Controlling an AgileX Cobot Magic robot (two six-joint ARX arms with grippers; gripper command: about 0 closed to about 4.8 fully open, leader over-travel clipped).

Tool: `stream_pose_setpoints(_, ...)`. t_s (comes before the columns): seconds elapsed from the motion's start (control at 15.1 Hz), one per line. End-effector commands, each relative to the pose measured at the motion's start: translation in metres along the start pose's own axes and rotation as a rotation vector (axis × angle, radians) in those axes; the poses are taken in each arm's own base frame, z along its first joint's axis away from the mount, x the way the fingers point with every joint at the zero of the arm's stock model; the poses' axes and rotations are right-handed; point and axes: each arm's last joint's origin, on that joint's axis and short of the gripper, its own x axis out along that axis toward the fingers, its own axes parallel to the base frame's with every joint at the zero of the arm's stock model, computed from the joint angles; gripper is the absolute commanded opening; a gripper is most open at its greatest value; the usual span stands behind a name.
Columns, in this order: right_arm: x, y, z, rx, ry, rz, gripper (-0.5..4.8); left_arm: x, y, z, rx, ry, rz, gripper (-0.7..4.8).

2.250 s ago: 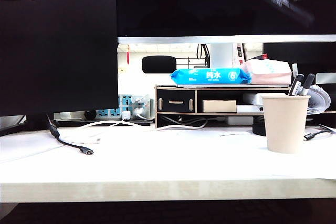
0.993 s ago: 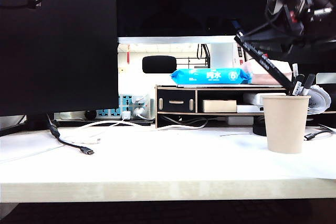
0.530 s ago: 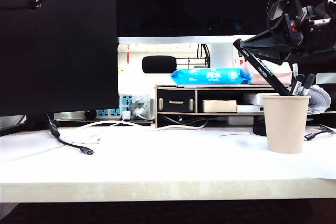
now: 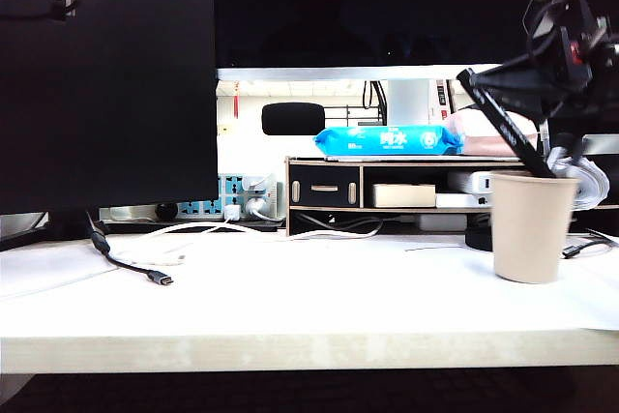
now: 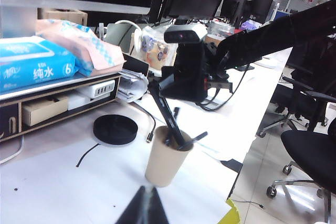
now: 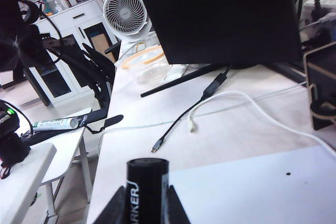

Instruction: Pick up the marker and insert it into the paper cup.

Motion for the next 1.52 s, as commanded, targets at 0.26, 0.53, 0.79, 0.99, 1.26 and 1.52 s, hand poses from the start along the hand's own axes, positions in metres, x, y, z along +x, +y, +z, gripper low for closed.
stream_pose_setpoints(0.26,0.0,0.0,0.002,-0.06,-0.011,0.012,0.45,0.0,0.0,0.001,0.009,-0.008,0.002,-0.05)
stream_pose_setpoints(0.53,0.009,0.001,0.001,-0.062,-0.005,0.035,0.45,0.0,0.0,0.001,0.01,-0.008,0.003,-0.05)
stream_pose_setpoints(0.79,0.011,0.0,-0.002,-0.051,-0.003,0.04,0.47,0.0,0.0,0.001,0.01,-0.008,0.002,-0.05)
stream_pose_setpoints(0.99,0.011,-0.006,-0.014,-0.002,-0.003,0.04,0.59,0.0,0.0,0.001,0.01,-0.008,0.002,-0.05)
stream_pose_setpoints(1.26,0.011,-0.006,-0.015,-0.009,-0.003,0.04,0.68,0.0,0.0,0.001,0.027,-0.007,0.003,-0.05)
stream_pose_setpoints(1.52,0.011,-0.007,-0.015,-0.012,-0.003,0.039,0.96,0.0,0.0,0.001,0.028,-0.007,0.003,-0.05)
